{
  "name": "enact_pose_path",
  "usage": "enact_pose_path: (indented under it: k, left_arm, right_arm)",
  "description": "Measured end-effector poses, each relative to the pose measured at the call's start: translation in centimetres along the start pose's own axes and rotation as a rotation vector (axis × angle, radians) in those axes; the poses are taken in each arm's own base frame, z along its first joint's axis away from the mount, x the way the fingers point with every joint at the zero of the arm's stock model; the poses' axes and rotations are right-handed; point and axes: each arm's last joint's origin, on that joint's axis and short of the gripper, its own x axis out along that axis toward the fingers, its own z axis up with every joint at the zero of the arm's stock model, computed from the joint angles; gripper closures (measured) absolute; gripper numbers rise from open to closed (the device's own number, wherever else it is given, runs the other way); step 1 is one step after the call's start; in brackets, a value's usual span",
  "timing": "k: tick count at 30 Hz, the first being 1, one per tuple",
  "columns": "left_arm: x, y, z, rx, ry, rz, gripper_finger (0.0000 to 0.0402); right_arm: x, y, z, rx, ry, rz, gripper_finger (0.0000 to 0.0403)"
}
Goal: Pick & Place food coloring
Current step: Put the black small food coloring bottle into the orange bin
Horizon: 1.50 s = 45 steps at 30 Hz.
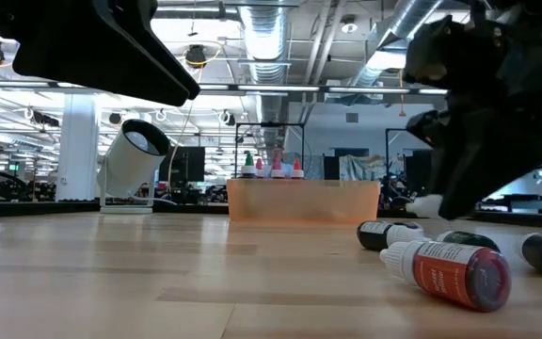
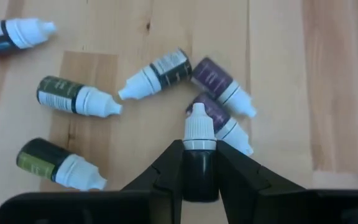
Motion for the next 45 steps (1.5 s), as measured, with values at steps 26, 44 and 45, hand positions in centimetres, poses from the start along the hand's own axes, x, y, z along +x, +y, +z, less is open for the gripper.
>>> enact_pose_path:
  k: [26,44,45]
  left_arm:
    - [2.6,2.7,0.0,-0.038,0.061,0.078,0.0241]
    - [4.8,5.4,-0.3,-0.082,0.128,0.149,0.0241]
    - [4.8,5.5,-0.4,-0.084,0.130,0.152,0.0241]
  right_arm:
    - [-2.1,-3.3,5.2,-0.221,-0.014,-0.316,0.0332]
    - [-1.1,-17.7,6.0,-0.092,0.064,-0.548,0.0331]
    - [-1.2,-18.5,5.9,-0.077,0.056,-0.546,0.0331]
